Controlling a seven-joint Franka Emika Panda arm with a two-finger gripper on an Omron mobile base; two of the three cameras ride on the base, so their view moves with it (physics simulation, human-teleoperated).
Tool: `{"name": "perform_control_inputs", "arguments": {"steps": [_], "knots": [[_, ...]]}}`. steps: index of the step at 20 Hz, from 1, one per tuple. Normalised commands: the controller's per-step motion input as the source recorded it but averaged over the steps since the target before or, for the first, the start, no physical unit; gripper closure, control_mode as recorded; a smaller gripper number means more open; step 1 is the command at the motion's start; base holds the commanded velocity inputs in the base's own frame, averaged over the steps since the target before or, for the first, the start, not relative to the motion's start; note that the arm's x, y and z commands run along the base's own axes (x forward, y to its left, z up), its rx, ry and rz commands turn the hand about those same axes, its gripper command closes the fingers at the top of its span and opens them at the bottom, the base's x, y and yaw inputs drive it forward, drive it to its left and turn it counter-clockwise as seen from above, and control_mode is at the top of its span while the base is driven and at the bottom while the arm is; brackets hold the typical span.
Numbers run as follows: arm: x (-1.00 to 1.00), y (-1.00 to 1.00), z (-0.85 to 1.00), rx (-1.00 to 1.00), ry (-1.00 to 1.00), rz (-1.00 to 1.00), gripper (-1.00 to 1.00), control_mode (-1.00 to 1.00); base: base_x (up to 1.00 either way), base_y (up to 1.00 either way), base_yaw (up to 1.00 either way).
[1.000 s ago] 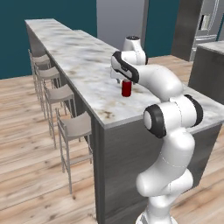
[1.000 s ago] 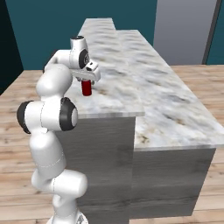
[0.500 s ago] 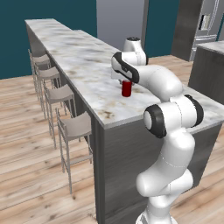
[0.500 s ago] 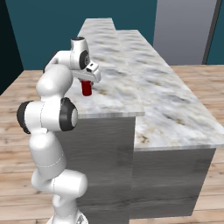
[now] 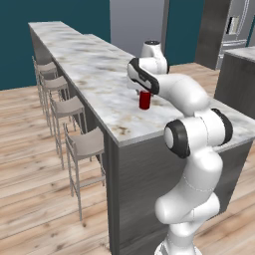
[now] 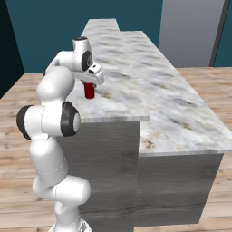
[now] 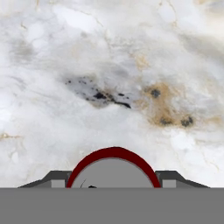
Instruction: Four empty soda cans are scattered around the kitchen. Gather all the cans and cluster them next to the stove for recycling.
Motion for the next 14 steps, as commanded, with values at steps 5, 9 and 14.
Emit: {"name": "perform_control_inputs", "arguments": {"steps": [5, 9, 14], "knots": [[-0.23, 0.00, 0.27, -0.01, 0.02, 0.01, 1.00, -1.00, 0.00, 0.00, 0.00], [-0.43, 0.00, 0.19, -0.02, 0.03, 0.03, 1.00, -1.00, 0.00, 0.00, 0.00], [-0.64, 0.00, 0.04, -0.06, 0.00, 0.07, 1.00, -1.00, 0.00, 0.00, 0.00]]}}
